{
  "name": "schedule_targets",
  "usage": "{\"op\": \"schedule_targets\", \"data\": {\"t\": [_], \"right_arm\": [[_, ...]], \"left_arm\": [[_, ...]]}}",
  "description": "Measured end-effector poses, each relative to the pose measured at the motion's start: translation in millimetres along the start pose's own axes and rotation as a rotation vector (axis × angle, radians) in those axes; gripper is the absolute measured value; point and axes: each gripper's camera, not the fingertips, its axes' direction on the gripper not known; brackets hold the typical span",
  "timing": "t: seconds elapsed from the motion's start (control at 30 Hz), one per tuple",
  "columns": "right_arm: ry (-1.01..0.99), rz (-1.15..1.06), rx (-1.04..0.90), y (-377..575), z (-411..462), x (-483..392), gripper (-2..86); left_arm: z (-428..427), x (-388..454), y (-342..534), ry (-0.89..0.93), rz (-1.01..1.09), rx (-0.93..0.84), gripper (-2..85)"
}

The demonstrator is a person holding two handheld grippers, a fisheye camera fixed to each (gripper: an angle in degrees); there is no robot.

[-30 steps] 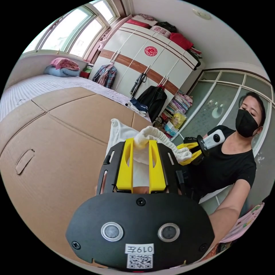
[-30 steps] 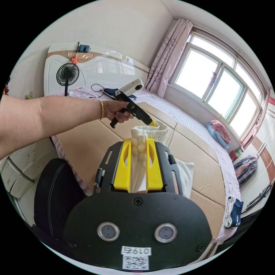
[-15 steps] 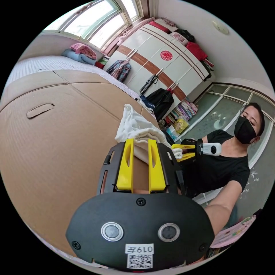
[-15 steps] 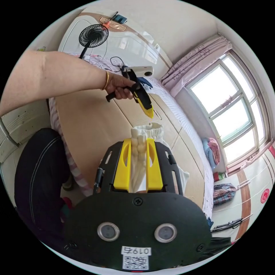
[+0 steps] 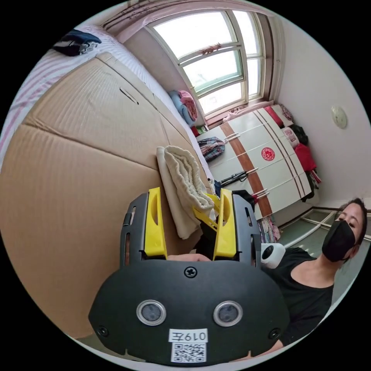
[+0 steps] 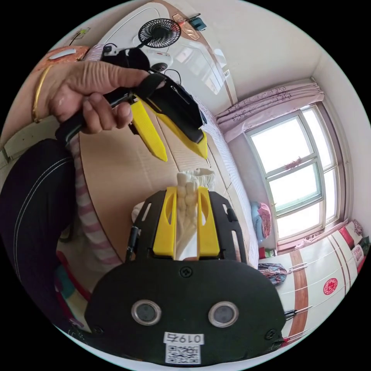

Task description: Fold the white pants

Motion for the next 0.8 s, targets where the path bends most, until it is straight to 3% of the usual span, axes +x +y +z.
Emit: {"op": "schedule_targets", "data": {"t": [0.17, 0.53, 0.7, 0.8], "right_arm": [[0.081, -0.102, 0.013, -15.5, 10.7, -14.5, 8.2], [0.124, -0.212, 0.109, -30.4, 22.0, 34.0, 8.4], [-0.09, -0.183, 0.188, -13.8, -2.2, 116.7, 1.4], [-0.423, -0.028, 0.172, -10.4, 4.1, 219.4, 0.8]], "left_arm": [[11.6, 14.3, 13.3, -0.139, -0.068, -0.042, 19.5], [35.2, 33.4, 33.6, -0.105, -0.049, -0.123, 17.8], [25.2, 45.2, 56.1, -0.121, -0.025, -0.091, 17.5], [16.3, 59.0, 73.9, -0.153, 0.012, -0.066, 17.4]]}}
